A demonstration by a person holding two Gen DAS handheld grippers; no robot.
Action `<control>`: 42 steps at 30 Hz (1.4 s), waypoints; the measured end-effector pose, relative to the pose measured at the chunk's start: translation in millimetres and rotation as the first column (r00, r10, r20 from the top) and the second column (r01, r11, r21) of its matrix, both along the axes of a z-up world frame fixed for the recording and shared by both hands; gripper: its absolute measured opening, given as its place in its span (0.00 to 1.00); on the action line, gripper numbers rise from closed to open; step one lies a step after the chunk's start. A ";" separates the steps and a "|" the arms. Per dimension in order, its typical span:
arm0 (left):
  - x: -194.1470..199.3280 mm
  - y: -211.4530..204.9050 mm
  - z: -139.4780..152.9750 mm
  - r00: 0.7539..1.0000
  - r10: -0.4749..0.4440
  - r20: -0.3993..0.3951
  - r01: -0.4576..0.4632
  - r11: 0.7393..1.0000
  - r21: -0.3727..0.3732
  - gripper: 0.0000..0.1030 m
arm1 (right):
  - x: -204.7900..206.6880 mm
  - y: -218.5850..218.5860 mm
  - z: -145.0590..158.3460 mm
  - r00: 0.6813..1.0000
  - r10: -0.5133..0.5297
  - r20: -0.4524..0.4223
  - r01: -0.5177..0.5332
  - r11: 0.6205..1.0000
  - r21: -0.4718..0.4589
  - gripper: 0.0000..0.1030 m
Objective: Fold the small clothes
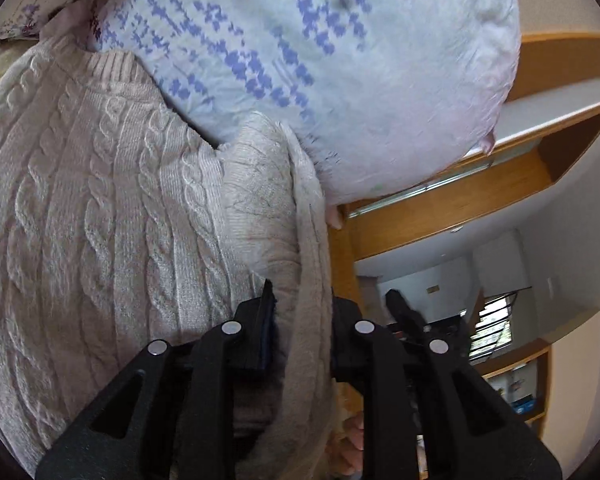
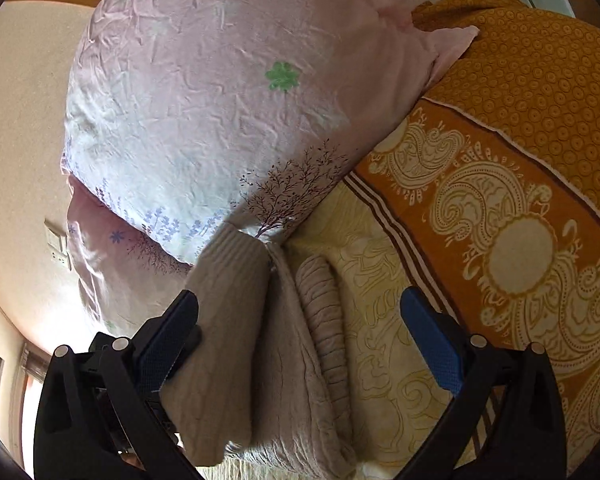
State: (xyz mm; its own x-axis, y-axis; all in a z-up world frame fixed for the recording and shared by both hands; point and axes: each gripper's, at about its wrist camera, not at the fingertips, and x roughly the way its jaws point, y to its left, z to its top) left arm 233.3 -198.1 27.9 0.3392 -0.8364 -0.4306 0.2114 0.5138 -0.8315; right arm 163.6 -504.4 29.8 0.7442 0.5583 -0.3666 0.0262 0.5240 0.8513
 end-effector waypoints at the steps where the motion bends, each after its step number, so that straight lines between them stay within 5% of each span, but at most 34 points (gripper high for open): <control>1: -1.7 -5.0 1.3 1.000 -0.014 0.012 0.014 1.000 0.013 0.30 | 0.7 1.4 -0.1 1.000 0.009 -0.001 -0.009 1.000 -0.004 0.99; 4: -10.2 -9.7 18.5 0.995 -0.074 0.072 0.076 0.997 -0.023 0.68 | 2.8 7.4 0.9 0.999 0.044 0.009 -0.044 0.999 -0.011 0.96; 7: -24.9 1.0 39.3 0.983 -0.123 0.139 0.124 0.992 0.002 0.74 | 5.1 14.0 1.3 0.997 0.080 0.011 -0.080 0.997 -0.019 0.87; 12: -50.9 42.0 58.3 0.960 -0.108 0.259 0.033 0.959 0.281 0.79 | 7.1 19.6 1.5 0.991 0.129 0.026 -0.129 0.992 0.016 0.77; 17: -67.1 87.3 49.4 0.949 -0.088 0.303 -0.073 0.872 0.483 0.79 | 10.5 24.0 -2.4 0.988 0.153 0.016 -0.154 0.988 0.031 0.76; 19: -77.0 96.8 45.3 0.931 -0.115 0.346 -0.103 0.827 0.553 0.79 | 11.2 24.9 -2.0 0.989 0.145 0.021 -0.145 0.989 0.025 0.66; 24: -121.2 81.5 34.5 0.811 -0.279 0.514 -0.237 0.646 0.726 0.79 | 2.7 27.3 18.4 0.978 0.148 0.144 -0.147 0.989 -0.018 0.59; 28: -135.5 55.8 19.0 0.763 -0.400 0.508 -0.235 0.560 0.794 0.79 | 6.4 49.0 22.8 0.962 0.237 0.139 -0.223 0.969 -0.107 0.59; 30: -135.9 49.2 11.8 0.759 -0.424 0.495 -0.222 0.546 0.808 0.77 | 9.4 57.9 20.3 0.958 0.265 0.110 -0.247 0.957 -0.151 0.57; 35: -129.9 47.9 1.9 0.779 -0.409 0.475 -0.199 0.558 0.806 0.72 | 10.0 59.9 16.6 0.962 0.264 0.073 -0.242 0.945 -0.219 0.19; 42: -129.8 52.7 -1.0 0.772 -0.413 0.483 -0.222 0.536 0.814 0.54 | 5.3 50.8 22.9 0.965 0.238 0.113 -0.214 0.958 -0.191 0.16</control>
